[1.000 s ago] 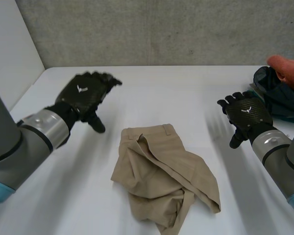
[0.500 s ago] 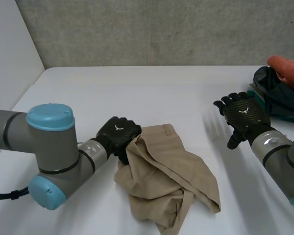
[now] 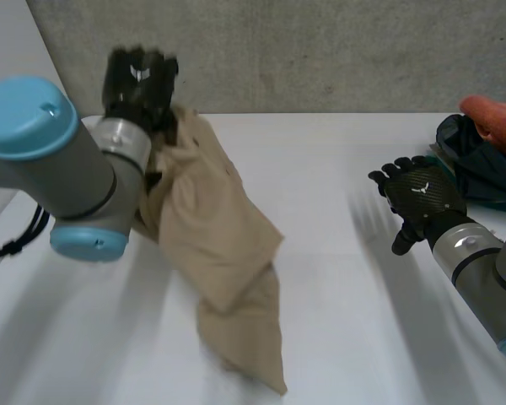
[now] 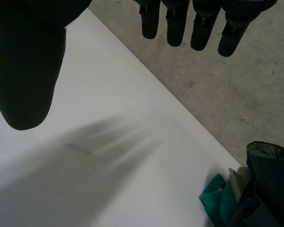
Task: Fold the laundry.
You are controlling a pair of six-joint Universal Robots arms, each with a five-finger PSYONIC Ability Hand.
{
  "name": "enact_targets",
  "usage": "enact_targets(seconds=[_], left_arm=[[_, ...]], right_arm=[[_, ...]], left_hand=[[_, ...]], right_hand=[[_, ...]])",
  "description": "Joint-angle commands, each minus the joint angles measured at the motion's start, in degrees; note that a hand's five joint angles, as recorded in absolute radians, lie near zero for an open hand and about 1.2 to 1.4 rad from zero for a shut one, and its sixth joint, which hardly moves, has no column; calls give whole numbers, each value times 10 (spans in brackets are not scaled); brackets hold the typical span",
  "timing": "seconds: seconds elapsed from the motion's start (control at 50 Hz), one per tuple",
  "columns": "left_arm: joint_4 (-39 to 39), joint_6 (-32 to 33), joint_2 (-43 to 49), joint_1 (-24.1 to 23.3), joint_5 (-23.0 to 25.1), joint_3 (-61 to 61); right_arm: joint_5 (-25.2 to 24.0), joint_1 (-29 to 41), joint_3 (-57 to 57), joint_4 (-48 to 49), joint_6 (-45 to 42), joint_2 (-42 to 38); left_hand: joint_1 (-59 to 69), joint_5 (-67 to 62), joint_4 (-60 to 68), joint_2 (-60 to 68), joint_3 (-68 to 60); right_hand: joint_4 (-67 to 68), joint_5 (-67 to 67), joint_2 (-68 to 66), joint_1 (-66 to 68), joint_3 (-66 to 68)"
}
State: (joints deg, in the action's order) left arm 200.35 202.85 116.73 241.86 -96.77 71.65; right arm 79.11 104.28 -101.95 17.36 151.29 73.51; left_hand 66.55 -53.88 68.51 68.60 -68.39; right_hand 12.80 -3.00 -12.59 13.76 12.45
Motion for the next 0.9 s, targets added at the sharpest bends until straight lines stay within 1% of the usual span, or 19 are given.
enact_targets(seconds=[0.02, 0.08, 0.24, 0.26, 0.32, 0.38, 0.4, 0.44, 0.46, 0.48, 0.54, 0.56, 0.62, 0.64, 0.68, 0.7, 0.78, 0.84, 0.9], left_arm=[[28, -16, -6, -60, 32, -68], [27, -30, -5, -88, 58, -67], [12, -103, -4, -165, 179, 10], [5, -106, -3, -178, 204, 30], [-13, -105, -11, -198, 236, 69], [-30, -104, -15, -205, 243, 90], [-43, -99, -19, -206, 242, 100], [-58, -91, -32, -207, 241, 106], [-65, -84, -40, -207, 240, 108], [-82, -65, -55, -207, 236, 114], [-102, -37, -77, -206, 213, 120], [-114, -23, -88, -203, 184, 121], [-128, -13, -103, -203, 123, 122], [-134, -13, -113, -204, 78, 125], [-141, -14, -125, -205, 32, 130], [-150, -15, -135, -206, -8, 139], [-164, -19, -149, -209, -78, 174], [-166, -26, -147, -214, -91, 202], [-161, -32, -136, -226, -86, 225]], right_arm=[[13, -4, 1, 3, 3, 14], [38, -5, 4, 5, 4, 19], [93, -19, 25, 4, 2, 21], [92, -24, 26, 4, 2, 21], [89, -36, 34, 2, 2, 21], [82, -36, 41, -1, 1, 20], [70, -36, 45, -2, -1, 20], [50, -36, 47, -4, -6, 19], [26, -36, 52, -12, -12, 19], [13, -36, 55, -17, -15, 19], [-36, -43, 88, -53, -26, 17], [-48, -46, 97, -64, -28, 16], [-88, -63, 135, -117, -29, 15], [-96, -68, 145, -131, -29, 15], [-118, -73, 159, -165, -34, 15], [-135, -77, 172, -205, -42, 15], [-156, -82, 184, -316, -101, 15], [-158, -89, 164, -378, -149, 18], [-158, -96, 125, -385, -179, 19]], left_hand=[[135, -161, 115, 114, -116], [135, -161, 115, 114, -116], [135, -161, 115, 114, -116], [135, -161, 115, 114, -116], [135, -161, 115, 114, -116], [135, -161, 115, 114, -116], [95, -121, 75, 74, -76], [-96, 70, -116, -117, 115], [-194, 167, -214, -214, 212], [-330, 303, -349, -350, 348], [-380, 353, -399, -400, 398], [-422, 395, -441, -442, 440], [-449, 422, -469, -469, 467], [-471, 444, -490, -491, 489], [-491, 464, -511, -511, 509], [-496, 469, -516, -516, 514], [-520, 493, -539, -540, 538], [-523, 496, -543, -543, 541], [-523, 496, -543, -543, 541]], right_hand=[[-28, 30, 26, -38, -24], [-28, 30, 26, -38, -24], [-28, 30, 26, -38, -24], [-28, 30, 26, -38, -24], [-28, 30, 26, -38, -24], [-28, 30, 26, -38, -24], [-28, 30, 26, -38, -24], [-28, 30, 26, -38, -24], [-28, 30, 26, -38, -24], [-28, 30, 26, -38, -24], [-28, 30, 26, -38, -24], [-28, 30, 26, -38, -24], [-28, 30, 26, -38, -24], [-28, 30, 26, -38, -24], [-28, 30, 26, -38, -24], [-28, 30, 26, -38, -24], [-28, 30, 26, -38, -24], [-28, 30, 26, -38, -24], [-28, 30, 26, -38, -24]])
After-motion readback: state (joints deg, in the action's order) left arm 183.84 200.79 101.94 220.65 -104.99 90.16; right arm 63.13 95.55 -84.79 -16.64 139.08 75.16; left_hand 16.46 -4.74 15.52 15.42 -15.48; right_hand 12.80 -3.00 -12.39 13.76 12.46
